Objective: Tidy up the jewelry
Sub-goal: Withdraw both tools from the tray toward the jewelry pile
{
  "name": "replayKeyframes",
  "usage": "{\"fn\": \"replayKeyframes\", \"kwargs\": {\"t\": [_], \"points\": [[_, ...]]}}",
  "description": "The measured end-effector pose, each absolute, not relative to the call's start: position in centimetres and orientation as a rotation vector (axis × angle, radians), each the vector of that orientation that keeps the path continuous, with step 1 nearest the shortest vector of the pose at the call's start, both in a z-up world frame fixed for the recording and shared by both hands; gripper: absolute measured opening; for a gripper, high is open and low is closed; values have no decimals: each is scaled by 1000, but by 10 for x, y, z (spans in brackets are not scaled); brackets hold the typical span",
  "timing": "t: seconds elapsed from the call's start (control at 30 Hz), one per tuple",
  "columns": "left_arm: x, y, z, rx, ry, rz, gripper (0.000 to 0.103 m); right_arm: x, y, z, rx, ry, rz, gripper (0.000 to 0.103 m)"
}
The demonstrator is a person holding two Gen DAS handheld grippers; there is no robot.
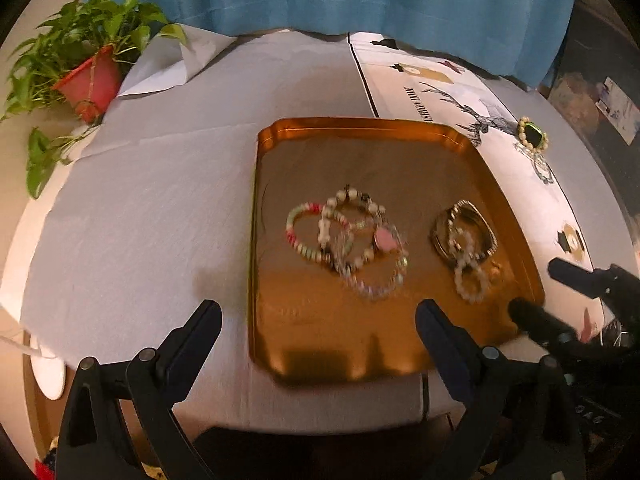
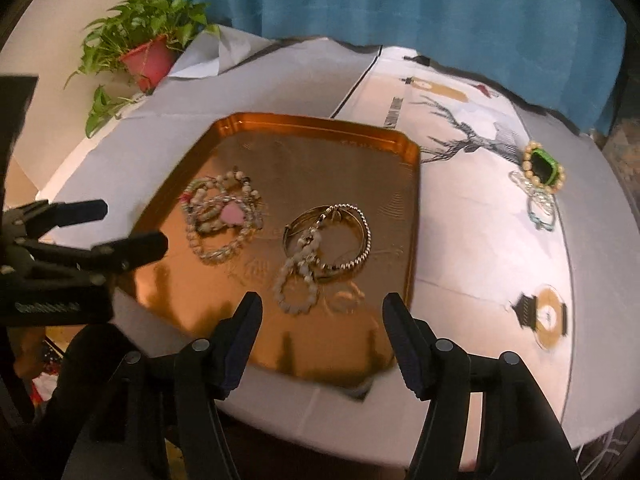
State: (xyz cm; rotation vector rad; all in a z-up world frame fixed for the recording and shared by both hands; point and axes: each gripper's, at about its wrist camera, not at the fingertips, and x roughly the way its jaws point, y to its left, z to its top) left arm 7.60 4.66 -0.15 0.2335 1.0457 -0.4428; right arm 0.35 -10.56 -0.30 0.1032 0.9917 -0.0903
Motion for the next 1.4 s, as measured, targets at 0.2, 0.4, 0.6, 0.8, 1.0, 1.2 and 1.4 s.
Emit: {"fn": "replayKeyframes", "kwargs": {"t": [0.2,0.4,0.6,0.8,1.0,1.2,1.4], "points": [[33,67,21,164,1041,-450,96,-48,-88,36,73,919,-122,65],[-16,81,47,160,985,-451,96,-103,-70,62,98,844,-162,68],[-55,91,67,177,936,-454,96,-139,-51,71,82,823,-183,68],[-80,95,83,185,894,-457,96,-164,-46,82,82,795,-199,68],[-92,96,91,188,874,-454,96,-179,-45,89,84,775,-211,68],[-101,95,93,197,861,-458,96,-185,-43,92,83,762,-208,68],[-103,94,94,199,858,-458,96,-186,-42,93,85,761,-207,69]]}}
